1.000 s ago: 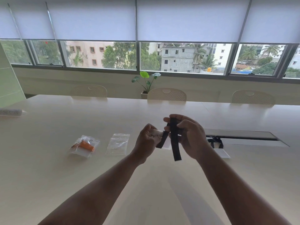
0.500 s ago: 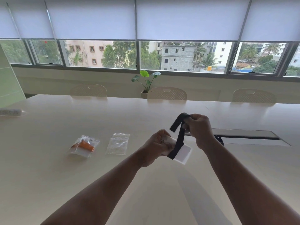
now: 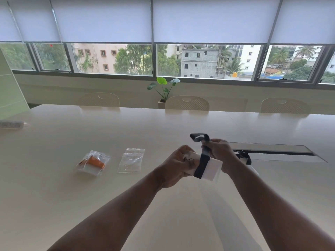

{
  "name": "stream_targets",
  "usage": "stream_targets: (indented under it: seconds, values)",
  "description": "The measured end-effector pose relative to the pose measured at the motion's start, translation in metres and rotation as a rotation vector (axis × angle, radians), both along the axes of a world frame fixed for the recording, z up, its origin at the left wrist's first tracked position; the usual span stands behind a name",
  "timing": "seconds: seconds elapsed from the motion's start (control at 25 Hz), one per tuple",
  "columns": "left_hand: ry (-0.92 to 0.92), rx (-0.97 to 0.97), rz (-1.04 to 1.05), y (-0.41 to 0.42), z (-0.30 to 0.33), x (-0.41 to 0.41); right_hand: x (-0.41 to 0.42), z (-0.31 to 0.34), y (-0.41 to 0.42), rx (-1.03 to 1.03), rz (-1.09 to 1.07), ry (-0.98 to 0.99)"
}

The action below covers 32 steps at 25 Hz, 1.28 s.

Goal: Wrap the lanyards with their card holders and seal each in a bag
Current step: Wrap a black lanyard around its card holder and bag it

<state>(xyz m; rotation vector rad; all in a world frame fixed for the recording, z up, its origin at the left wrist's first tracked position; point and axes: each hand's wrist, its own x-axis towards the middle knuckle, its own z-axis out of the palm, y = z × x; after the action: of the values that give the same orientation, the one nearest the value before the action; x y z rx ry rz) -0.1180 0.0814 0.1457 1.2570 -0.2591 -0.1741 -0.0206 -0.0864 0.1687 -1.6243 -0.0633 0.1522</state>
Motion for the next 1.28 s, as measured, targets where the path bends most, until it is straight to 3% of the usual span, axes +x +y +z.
stream_targets:
  seconds: [0.2,0.44,0.64,0.76,0.88,1.0,1.28]
  values:
    - [-0.025,-0.089,-0.039,-0.001,0.003,0.005,-0.024,-0.045,0.002,0.076,0.137,0.302]
    - [-0.021,-0.124,0.17,0.006,-0.005,0.014,-0.039,-0.08,0.024,-0.112,0.246,0.445]
    - [0.006,-0.066,0.355,0.006,-0.009,0.019,-0.043,-0.084,0.024,-0.107,0.357,0.392]
    - [0.026,-0.091,0.391,0.008,-0.007,0.023,-0.048,-0.079,0.027,-0.133,0.264,0.273]
    - [0.023,-0.12,0.434,0.008,-0.007,0.025,-0.049,-0.077,0.03,0.125,0.03,0.078]
    - [0.001,-0.128,0.483,0.008,-0.006,0.027,-0.058,-0.071,0.033,0.331,0.149,-0.041]
    - [-0.079,0.099,0.678,-0.001,-0.01,0.026,-0.071,-0.064,0.048,0.2,0.115,0.07]
